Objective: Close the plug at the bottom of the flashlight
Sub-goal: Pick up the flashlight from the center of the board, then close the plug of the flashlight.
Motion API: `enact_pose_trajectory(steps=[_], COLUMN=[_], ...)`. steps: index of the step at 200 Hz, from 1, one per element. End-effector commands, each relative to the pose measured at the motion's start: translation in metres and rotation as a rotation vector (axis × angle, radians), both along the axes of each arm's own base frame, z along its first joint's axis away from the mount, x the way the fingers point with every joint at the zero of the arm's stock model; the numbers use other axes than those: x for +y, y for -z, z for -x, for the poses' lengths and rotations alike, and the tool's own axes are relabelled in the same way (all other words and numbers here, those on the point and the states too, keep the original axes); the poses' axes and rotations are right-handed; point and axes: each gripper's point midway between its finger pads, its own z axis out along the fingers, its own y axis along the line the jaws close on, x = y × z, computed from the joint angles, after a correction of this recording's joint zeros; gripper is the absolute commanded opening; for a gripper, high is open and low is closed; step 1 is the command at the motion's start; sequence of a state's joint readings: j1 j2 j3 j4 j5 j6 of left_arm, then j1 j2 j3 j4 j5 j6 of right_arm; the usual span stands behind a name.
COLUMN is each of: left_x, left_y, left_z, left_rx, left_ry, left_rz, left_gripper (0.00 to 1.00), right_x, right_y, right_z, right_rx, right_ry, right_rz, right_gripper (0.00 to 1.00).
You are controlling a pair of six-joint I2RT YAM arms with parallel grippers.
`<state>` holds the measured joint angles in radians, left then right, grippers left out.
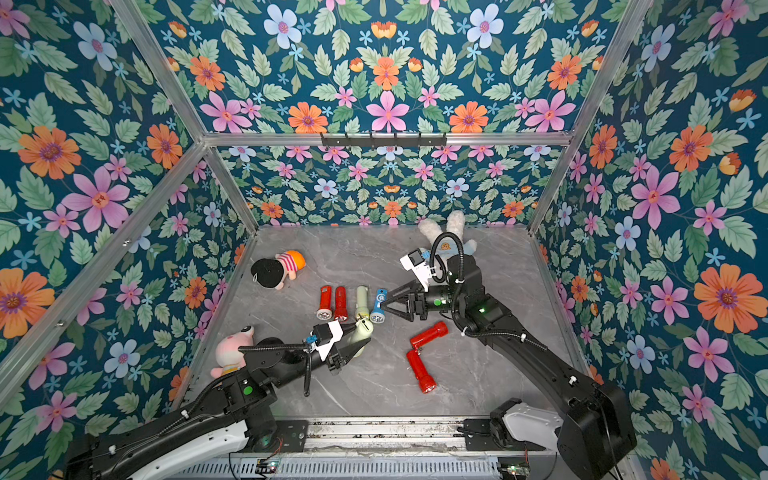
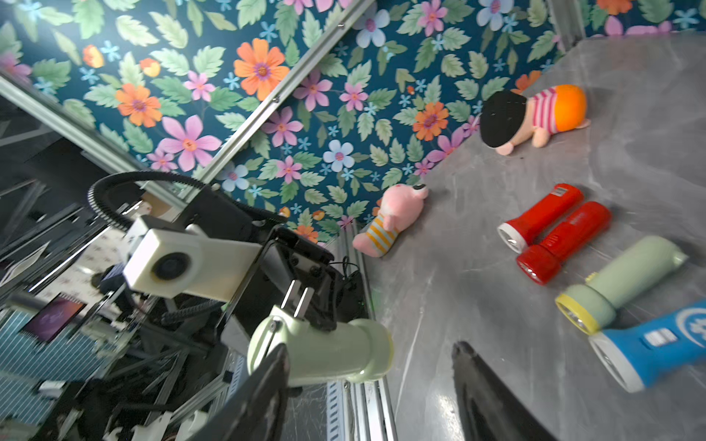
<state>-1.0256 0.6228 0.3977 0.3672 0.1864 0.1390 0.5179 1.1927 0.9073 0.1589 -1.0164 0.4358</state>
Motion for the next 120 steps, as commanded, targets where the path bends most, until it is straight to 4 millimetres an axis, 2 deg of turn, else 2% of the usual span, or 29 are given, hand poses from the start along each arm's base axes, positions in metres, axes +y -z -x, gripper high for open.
enact_pose_trajectory(steps=[1,22,45,79,99,120], left_x=[0.005,0.014,0.02,0.023,0.034,0.048], left_y=[-0.016,-0.018,-0.013,-0.013,-0.02,-0.028], left_z=[0.005,-0.011,-0.034,-0.059,-0.074,-0.084], left_rx=[-0.06,-0.038,-0.013,-0.04,-0.078,-0.129], left_ry=[0.011,-0.096,-0.228,-0.368,-0.484,-0.591], left_rz=[0.048,0.057,0.02,-0.029,-0.023,0.017], left_gripper=[0.0,0.0,0.0,0.0,0.0,0.0], right_x=[0.007,0.014,0.013,-0.003,-0.013,-0.012], right_y=[-0.021,-0.015,-0.007,0.017,0.018,0.005], right_z=[0.019,0.016,0.002,-0.039,-0.057,-0.067], right_rx=[-0.067,-0.03,0.001,0.087,0.178,0.239], right_ry=[-0.101,-0.075,0.014,0.276,0.41,0.463], right_rz=[-0.052,0.02,0.083,0.274,0.341,0.324], right_gripper=[0.69,0.69,0.68,0.63,0.6,0.59])
